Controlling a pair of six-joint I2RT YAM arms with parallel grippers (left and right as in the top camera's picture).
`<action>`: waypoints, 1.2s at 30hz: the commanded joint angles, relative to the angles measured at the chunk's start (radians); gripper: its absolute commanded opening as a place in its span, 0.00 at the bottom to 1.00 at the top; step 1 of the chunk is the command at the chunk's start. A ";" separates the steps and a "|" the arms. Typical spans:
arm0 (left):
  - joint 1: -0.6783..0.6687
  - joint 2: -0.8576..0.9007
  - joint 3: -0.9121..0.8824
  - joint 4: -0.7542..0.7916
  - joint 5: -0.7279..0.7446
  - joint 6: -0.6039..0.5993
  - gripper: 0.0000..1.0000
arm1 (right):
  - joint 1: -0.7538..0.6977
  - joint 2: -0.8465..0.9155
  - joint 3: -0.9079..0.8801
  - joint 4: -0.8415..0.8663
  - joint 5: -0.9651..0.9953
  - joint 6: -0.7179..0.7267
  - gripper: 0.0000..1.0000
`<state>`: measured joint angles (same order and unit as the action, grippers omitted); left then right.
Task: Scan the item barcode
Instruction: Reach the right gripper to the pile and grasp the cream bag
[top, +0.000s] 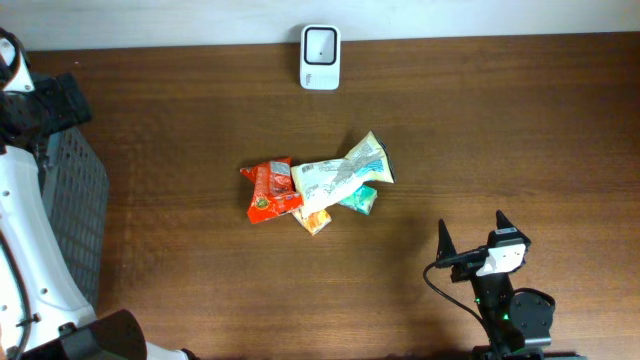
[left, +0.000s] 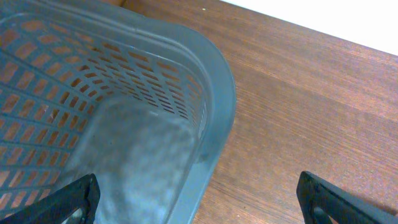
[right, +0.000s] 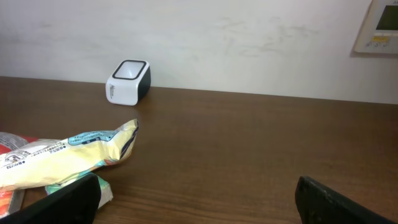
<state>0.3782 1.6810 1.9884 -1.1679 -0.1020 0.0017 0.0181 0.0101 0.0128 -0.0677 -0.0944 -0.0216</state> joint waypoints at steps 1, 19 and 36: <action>0.003 -0.021 0.003 -0.006 0.008 -0.013 0.99 | -0.006 -0.006 -0.007 -0.004 0.002 0.012 0.99; 0.003 -0.021 0.003 -0.023 0.008 -0.013 0.99 | -0.006 0.945 1.025 -0.653 -0.586 -0.029 0.98; 0.003 -0.021 0.003 -0.023 0.008 -0.013 0.99 | 0.371 1.776 1.124 -0.421 -0.172 0.899 0.96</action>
<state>0.3782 1.6791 1.9877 -1.1904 -0.1013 -0.0013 0.3779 1.7275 1.1294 -0.5251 -0.3618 0.7994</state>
